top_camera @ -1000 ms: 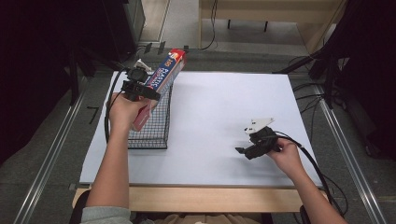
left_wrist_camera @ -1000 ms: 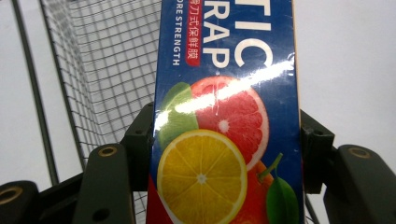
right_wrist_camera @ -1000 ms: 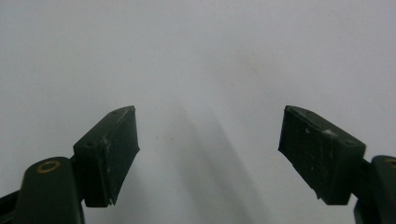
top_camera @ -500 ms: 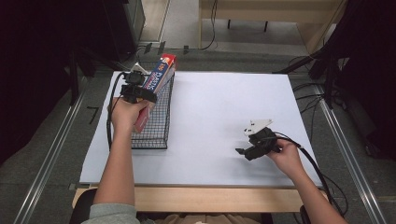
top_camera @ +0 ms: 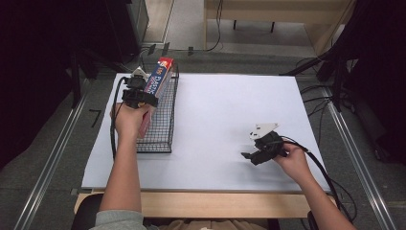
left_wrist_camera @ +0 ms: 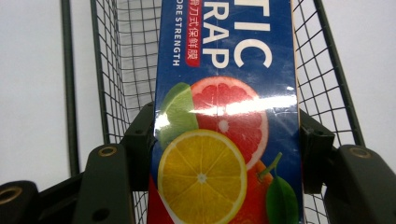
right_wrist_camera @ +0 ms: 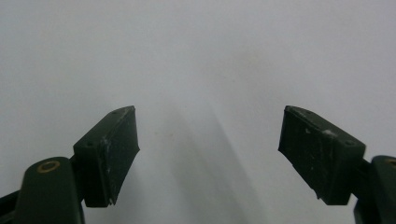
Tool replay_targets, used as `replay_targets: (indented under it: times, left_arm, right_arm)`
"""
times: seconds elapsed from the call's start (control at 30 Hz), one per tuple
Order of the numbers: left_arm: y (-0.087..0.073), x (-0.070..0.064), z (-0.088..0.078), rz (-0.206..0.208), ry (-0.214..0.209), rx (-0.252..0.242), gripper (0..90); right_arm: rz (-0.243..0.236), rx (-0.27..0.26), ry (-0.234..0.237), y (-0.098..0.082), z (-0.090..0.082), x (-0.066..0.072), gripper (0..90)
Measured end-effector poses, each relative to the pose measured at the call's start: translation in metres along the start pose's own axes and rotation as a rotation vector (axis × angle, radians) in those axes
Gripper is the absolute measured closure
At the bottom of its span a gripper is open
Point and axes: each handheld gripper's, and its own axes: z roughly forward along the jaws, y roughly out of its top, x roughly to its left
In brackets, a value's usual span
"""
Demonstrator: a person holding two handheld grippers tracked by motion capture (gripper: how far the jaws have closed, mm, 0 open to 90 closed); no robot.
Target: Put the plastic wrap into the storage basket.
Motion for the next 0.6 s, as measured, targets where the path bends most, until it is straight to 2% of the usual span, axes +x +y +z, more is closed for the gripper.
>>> replay_targets:
  times: [0.2, 0.27, 0.37, 0.43, 0.6]
  left_arm:
    - [0.002, -0.011, 0.015, 0.023, 0.020, 0.040, 39.9]
    - [0.002, -0.012, 0.019, 0.018, 0.033, 0.050, 39.9]
    - [0.002, -0.013, 0.029, 0.002, 0.013, 0.072, 39.8]
    - [0.001, -0.015, 0.035, 0.002, 0.023, 0.093, 39.8]
    - [0.001, -0.018, 0.038, 0.004, 0.031, 0.104, 39.6]
  right_arm:
    - [-0.002, 0.004, -0.007, 0.000, 0.000, 0.000, 20.9]
    - [-0.008, 0.005, -0.010, 0.000, 0.000, 0.001, 20.9]
    - [-0.013, 0.007, -0.008, 0.000, 0.000, 0.001, 20.8]
    - [-0.014, 0.008, -0.008, 0.000, 0.000, 0.001, 20.8]
    - [-0.013, 0.007, -0.009, -0.001, -0.001, 0.002, 20.8]
